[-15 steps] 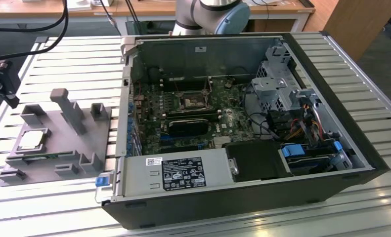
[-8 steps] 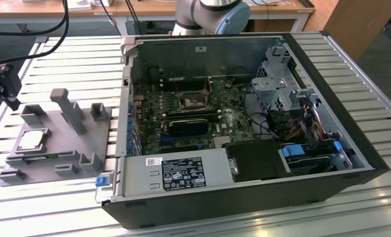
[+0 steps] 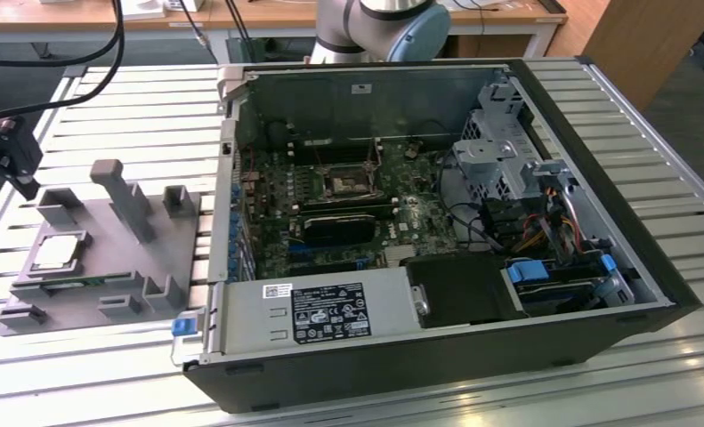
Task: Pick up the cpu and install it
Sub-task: 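Pick up the cpu and move it towards the insertion slot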
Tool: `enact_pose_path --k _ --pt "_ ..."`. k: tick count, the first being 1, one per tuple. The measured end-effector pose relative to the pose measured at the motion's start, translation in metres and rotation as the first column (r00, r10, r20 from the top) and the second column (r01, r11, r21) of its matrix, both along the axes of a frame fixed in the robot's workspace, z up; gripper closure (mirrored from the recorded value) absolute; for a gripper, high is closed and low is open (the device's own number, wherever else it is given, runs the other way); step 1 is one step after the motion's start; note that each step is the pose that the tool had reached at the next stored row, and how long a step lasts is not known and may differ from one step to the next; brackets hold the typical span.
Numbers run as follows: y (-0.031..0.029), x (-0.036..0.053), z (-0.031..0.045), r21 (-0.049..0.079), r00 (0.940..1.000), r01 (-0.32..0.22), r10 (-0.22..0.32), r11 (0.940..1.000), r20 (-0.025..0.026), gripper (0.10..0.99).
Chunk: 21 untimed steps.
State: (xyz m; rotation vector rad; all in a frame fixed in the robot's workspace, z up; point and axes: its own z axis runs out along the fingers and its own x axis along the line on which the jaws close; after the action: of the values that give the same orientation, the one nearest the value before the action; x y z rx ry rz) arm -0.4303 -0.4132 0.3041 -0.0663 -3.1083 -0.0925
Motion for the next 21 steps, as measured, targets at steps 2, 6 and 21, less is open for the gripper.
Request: enact_pose_path --k 2,6,21 --pt "-0.0003 0.0000 -0.0005 0.000 1.0000 -0.003 0.003 1.0000 -0.0017 0.404" --pt "-0.0011 0.0000 -0.0023 -0.001 0.9999 -0.014 0.014 0.9999 -0.0052 0.404" --pt "-0.0012 0.0000 -0.0179 0.000 0.9999 -0.015 0.015 0.9999 -0.0064 0.404"
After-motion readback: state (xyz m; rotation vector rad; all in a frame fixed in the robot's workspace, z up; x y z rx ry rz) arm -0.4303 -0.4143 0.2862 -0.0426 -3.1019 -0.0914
